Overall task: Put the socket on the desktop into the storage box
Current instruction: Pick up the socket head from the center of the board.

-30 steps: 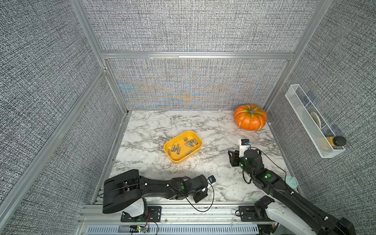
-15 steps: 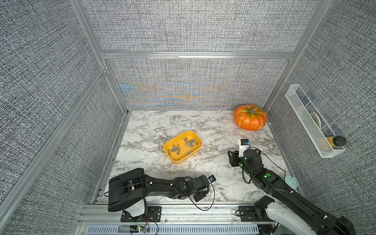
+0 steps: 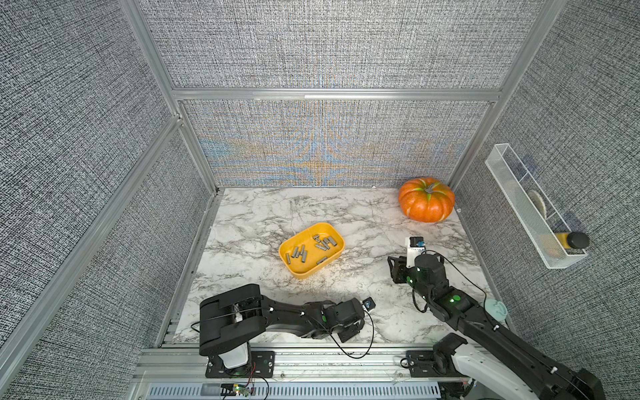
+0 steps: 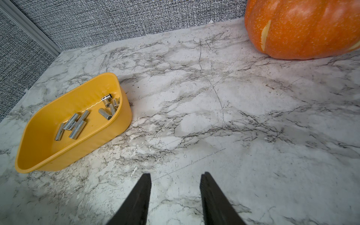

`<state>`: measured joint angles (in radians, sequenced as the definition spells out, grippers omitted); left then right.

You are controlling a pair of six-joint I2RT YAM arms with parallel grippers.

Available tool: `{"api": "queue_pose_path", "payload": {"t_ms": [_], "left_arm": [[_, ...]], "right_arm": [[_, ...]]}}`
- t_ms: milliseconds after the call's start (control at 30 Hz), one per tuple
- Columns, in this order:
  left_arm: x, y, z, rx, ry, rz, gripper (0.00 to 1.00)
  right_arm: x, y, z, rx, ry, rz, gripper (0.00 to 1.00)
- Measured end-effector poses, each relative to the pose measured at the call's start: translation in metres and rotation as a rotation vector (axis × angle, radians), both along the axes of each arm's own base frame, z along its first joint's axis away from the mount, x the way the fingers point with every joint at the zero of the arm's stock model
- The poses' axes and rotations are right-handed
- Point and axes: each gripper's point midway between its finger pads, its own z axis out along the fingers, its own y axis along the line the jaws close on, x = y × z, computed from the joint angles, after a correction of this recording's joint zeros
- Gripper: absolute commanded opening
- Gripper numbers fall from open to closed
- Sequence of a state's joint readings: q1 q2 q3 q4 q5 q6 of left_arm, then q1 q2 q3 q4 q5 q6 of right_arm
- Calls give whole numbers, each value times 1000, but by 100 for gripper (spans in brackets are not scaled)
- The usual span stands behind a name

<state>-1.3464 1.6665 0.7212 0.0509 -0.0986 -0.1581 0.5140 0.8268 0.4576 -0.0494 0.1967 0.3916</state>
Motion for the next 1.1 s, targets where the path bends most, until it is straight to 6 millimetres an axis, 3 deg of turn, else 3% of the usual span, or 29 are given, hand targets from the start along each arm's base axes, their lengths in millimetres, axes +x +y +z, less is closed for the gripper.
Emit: {"api": "queue_pose_path", "payload": {"t_ms": [300, 467, 1100], "left_arm": [[3, 15, 4, 32, -30, 27, 39], [3, 26, 5, 52, -33, 38, 40], [1, 12, 2, 33, -3, 33, 17]], "right_arm": [[-1, 0, 3, 5, -9, 0, 47], [-1, 0, 3, 6, -10, 0, 47], [-1, -1, 4, 8, -15, 0, 47]]}}
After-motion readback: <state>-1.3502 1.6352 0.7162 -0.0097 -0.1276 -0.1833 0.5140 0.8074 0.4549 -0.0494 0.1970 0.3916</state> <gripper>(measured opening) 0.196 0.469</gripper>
